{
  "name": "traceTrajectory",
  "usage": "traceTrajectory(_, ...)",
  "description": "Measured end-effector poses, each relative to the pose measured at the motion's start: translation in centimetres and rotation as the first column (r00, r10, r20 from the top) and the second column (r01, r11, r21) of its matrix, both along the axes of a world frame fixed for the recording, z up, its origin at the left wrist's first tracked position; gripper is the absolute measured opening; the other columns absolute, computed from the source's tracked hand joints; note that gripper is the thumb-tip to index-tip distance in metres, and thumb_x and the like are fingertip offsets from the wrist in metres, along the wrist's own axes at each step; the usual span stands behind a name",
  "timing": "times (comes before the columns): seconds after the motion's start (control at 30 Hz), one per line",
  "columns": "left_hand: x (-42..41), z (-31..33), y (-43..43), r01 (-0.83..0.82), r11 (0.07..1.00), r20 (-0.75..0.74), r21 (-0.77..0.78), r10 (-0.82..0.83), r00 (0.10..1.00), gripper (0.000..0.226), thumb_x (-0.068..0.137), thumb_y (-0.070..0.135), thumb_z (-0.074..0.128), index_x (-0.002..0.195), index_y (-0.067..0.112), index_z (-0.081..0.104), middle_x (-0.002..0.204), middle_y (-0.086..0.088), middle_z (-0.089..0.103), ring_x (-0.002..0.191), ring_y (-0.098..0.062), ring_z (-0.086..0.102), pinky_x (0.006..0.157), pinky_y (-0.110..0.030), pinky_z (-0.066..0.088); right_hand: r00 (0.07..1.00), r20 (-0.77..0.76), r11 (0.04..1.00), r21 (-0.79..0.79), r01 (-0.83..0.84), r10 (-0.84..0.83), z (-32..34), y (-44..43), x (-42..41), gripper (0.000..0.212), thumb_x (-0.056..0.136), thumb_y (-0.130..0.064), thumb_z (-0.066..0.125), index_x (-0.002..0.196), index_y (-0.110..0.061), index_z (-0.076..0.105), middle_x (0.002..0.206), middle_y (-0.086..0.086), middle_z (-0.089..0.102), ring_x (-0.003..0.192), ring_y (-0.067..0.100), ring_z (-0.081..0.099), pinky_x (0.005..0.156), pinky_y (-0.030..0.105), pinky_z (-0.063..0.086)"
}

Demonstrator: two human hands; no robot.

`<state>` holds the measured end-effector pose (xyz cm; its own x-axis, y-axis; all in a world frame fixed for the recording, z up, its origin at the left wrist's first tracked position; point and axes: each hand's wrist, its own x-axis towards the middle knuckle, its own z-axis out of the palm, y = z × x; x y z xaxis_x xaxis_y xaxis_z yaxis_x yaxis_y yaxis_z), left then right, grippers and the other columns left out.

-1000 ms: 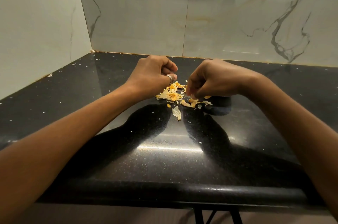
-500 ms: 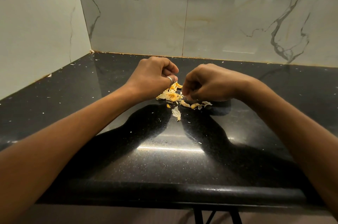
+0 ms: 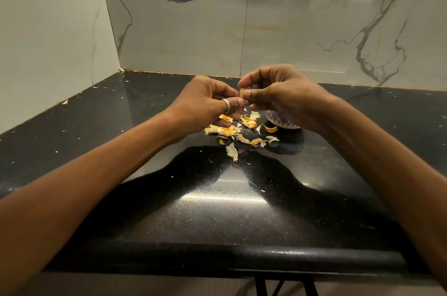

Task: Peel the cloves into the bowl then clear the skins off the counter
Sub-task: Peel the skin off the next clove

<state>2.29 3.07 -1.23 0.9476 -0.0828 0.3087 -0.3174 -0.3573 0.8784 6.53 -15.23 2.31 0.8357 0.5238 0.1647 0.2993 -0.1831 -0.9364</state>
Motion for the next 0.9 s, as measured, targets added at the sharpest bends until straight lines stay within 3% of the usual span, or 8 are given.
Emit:
traceTrajectory(0.2,0.3,-0.3,0.2,-0.069,0.996,0.089,0.049,0.064,0.994,0.018,0.092,0.015,0.071,0.105,0.003,0.070,0.091,-0.013,0.075,0.080,-0.017,0.076,0.058,-0.027,0.060,0.999,-0.044,0.995,0.100,0.006,-0.002,-0.2,0.2,0.3,0.015,0.090,0.008,0.062,0.103,0.001,0.067,0.088,0.012,0.070,0.075,0.013,0.072,0.070,0.021,0.060)
traceTrajectory(0.37,0.5,-0.8,0.4,-0.340,0.897,0.452,0.281,0.188,0.872,0.010,0.086,0.016,0.076,0.094,0.009,0.075,0.076,-0.003,0.074,0.062,-0.007,0.070,0.061,-0.034,0.062,1.000,-0.002,0.996,0.085,0.019,-0.019,-1.1,0.9,0.4,0.015,0.091,-0.003,0.067,0.104,0.003,0.070,0.093,0.012,0.073,0.079,0.011,0.072,0.070,0.017,0.056)
traceTrajectory(0.43,0.6,-0.9,0.4,-0.377,0.873,0.505,0.310,0.185,0.843,0.011,0.085,0.017,0.077,0.094,0.011,0.076,0.075,0.000,0.073,0.062,-0.002,0.067,0.064,-0.034,0.062,0.998,0.041,0.997,0.062,0.040,-0.043,-1.5,1.2,0.5,0.016,0.091,-0.003,0.067,0.105,0.004,0.071,0.095,0.015,0.074,0.081,0.013,0.073,0.071,0.019,0.056)
traceTrajectory(0.57,0.7,-0.9,0.3,-0.317,0.912,0.405,0.259,0.195,0.893,0.017,0.086,0.023,0.078,0.099,0.012,0.075,0.080,0.004,0.072,0.064,-0.002,0.069,0.058,-0.026,0.061,0.983,0.149,0.994,0.027,0.102,-0.105,-1.7,1.1,0.9,0.017,0.091,0.002,0.066,0.106,0.002,0.073,0.098,0.018,0.074,0.089,0.021,0.074,0.077,0.024,0.059)
traceTrajectory(0.73,0.4,-0.4,0.3,-0.162,0.986,0.110,0.041,0.157,0.981,0.022,0.086,0.014,0.077,0.106,0.007,0.070,0.093,-0.010,0.075,0.084,-0.016,0.075,0.064,-0.034,0.063,0.967,0.208,0.989,0.045,0.140,-0.146,-1.9,1.0,0.9,0.018,0.085,-0.003,0.075,0.102,-0.005,0.075,0.097,0.013,0.076,0.093,0.023,0.075,0.086,0.034,0.061)
traceTrajectory(0.9,0.2,-0.1,0.3,-0.107,0.993,0.043,-0.046,0.109,0.993,0.023,0.086,0.007,0.075,0.108,0.007,0.070,0.097,-0.012,0.075,0.088,-0.019,0.075,0.069,-0.030,0.062,0.973,0.168,0.987,0.059,0.149,-0.157,-1.9,1.1,0.7,0.013,0.085,-0.005,0.075,0.097,-0.001,0.074,0.092,0.016,0.075,0.086,0.024,0.075,0.079,0.031,0.061)
